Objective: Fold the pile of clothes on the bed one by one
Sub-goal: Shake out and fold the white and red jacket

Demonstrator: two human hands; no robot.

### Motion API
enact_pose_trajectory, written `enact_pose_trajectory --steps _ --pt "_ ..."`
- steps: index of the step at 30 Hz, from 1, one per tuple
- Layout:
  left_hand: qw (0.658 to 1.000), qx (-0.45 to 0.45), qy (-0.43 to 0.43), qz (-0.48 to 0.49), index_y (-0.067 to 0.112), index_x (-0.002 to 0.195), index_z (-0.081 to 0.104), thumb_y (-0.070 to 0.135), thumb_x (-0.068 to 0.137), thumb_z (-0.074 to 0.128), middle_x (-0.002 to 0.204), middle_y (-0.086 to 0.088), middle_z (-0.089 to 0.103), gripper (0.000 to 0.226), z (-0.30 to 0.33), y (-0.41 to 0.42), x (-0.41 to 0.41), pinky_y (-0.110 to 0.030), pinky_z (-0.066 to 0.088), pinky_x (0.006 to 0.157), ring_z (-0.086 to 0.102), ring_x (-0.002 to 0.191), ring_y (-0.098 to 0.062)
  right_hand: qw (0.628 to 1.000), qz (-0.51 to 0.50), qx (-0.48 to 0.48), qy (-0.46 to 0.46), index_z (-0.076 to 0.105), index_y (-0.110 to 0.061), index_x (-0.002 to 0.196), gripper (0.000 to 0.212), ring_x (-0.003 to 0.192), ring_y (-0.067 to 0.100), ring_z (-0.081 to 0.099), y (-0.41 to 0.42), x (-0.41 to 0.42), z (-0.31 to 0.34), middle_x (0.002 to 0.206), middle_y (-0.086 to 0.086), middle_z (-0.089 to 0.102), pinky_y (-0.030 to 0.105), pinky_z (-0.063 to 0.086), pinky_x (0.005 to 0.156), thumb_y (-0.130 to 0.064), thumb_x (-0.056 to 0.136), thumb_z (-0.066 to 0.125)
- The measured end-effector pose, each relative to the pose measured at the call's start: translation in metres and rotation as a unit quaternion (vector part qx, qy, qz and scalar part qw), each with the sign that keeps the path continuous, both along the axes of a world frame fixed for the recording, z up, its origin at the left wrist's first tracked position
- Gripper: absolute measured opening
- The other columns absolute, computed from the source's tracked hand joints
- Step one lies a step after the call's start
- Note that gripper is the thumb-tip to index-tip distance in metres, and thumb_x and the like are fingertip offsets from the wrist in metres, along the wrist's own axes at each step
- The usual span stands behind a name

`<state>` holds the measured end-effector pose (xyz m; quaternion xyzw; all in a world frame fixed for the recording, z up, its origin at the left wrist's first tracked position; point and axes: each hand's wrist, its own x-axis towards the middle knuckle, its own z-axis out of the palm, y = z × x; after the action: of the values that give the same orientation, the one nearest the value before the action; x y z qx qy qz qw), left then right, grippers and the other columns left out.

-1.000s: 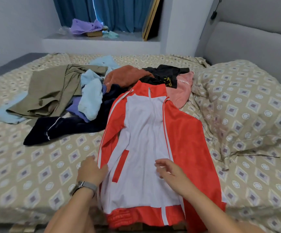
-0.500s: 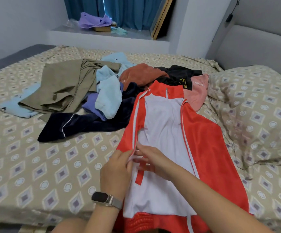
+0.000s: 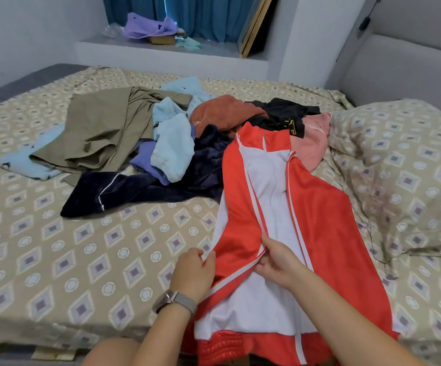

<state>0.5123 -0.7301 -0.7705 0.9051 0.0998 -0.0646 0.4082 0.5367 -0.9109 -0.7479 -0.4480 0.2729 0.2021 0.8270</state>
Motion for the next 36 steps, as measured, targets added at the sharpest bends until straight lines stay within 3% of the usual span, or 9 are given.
enact_pose_trajectory --steps 2,6,15,18,20,23,29,33,36 --pt "0.990 -0.116 0.080 -0.004 0.017 0.068 0.056 0.045 0.097 0.045 0.069 0.001 0.059 0.042 0.008 -0.005 0.009 -0.032 0.043 0.072 0.056 0.073 -0.021 0.995 0.068 -0.073 0.015 0.065 -0.005 0.107 0.027 0.080 0.023 0.074 -0.005 -0.010 -0.003 0.093 0.012 0.075 0.035 0.061 0.065 -0.028 0.100 0.052" --pt "0.922 -0.323 0.214 -0.009 0.021 0.101 0.065 0.052 0.093 0.051 0.102 -0.001 0.070 0.034 0.017 -0.015 0.033 -0.031 0.050 0.087 0.065 0.093 -0.016 0.972 0.172 -0.159 0.004 0.062 -0.005 0.093 0.010 0.075 0.025 0.072 0.001 -0.028 0.000 0.085 0.017 0.072 0.036 0.060 0.067 -0.010 0.096 0.055" --pt "0.716 -0.613 0.330 -0.043 -0.003 0.121 0.063 0.061 0.090 0.044 0.127 -0.036 0.054 0.074 0.039 -0.053 0.074 -0.052 0.035 0.109 0.051 0.123 -0.045 0.991 0.088 0.069 -0.071 0.046 -0.010 0.078 0.041 0.047 0.013 0.041 -0.010 -0.038 0.035 0.062 0.005 0.040 0.025 0.043 0.045 0.021 0.071 0.020" --pt "0.675 -0.693 0.248 0.040 0.004 0.124 0.063 0.051 0.089 0.052 0.124 -0.024 0.061 0.059 0.043 -0.070 0.084 -0.047 0.048 0.099 0.060 0.115 -0.036 0.992 0.055 0.068 -0.093 0.049 -0.002 0.075 0.040 0.042 0.012 0.038 -0.020 -0.030 0.039 0.057 0.005 0.037 0.021 0.036 0.040 0.022 0.065 0.020" --pt "0.632 -0.750 0.145 0.130 0.014 0.095 0.070 0.038 0.095 0.049 0.093 -0.010 0.071 0.031 0.042 -0.069 0.093 -0.034 0.056 0.079 0.069 0.084 -0.023 0.992 0.035 0.028 -0.119 0.055 0.006 0.086 0.045 0.043 0.013 0.031 -0.027 -0.024 0.037 0.056 0.004 0.033 0.020 0.028 0.041 0.020 0.053 0.027" --pt "0.564 -0.796 0.046 0.213 0.015 0.088 0.059 0.024 0.098 0.047 0.078 -0.012 0.069 0.018 0.040 -0.047 0.108 -0.036 0.050 0.082 0.067 0.075 -0.022 0.994 -0.010 0.002 -0.112 0.064 0.008 0.099 0.066 0.044 0.013 0.030 -0.035 -0.016 0.024 0.057 0.005 0.038 0.019 0.023 0.042 0.026 0.056 0.017" --pt "0.646 -0.741 -0.079 0.169 0.022 0.120 0.049 -0.005 0.098 0.035 0.091 -0.004 0.066 0.037 0.035 -0.007 0.148 -0.031 0.046 0.096 0.063 0.083 -0.013 0.987 0.096 -0.121 -0.039 0.067 0.000 0.089 0.039 0.054 0.016 0.051 -0.035 -0.025 -0.009 0.064 0.011 0.055 0.031 0.051 0.060 0.019 0.074 0.036" --pt "0.779 -0.593 -0.149 0.135 0.023 0.135 0.043 -0.008 0.096 0.039 0.117 -0.006 0.063 0.050 0.036 0.004 0.164 -0.031 0.046 0.099 0.062 0.100 -0.014 0.951 0.163 -0.263 0.013 0.061 -0.007 0.088 0.007 0.064 0.016 0.069 -0.020 -0.045 -0.023 0.075 0.007 0.070 0.033 0.059 0.063 -0.013 0.089 0.058" --pt "0.850 -0.495 -0.150 0.102 0.025 0.145 0.030 -0.005 0.096 0.046 0.129 -0.008 0.056 0.060 0.029 0.008 0.173 -0.026 0.049 0.095 0.059 0.112 -0.016 0.939 0.169 -0.300 0.007 0.062 -0.005 0.097 0.044 0.069 0.020 0.073 -0.007 -0.047 -0.022 0.085 0.006 0.072 0.033 0.061 0.061 -0.044 0.079 0.074"
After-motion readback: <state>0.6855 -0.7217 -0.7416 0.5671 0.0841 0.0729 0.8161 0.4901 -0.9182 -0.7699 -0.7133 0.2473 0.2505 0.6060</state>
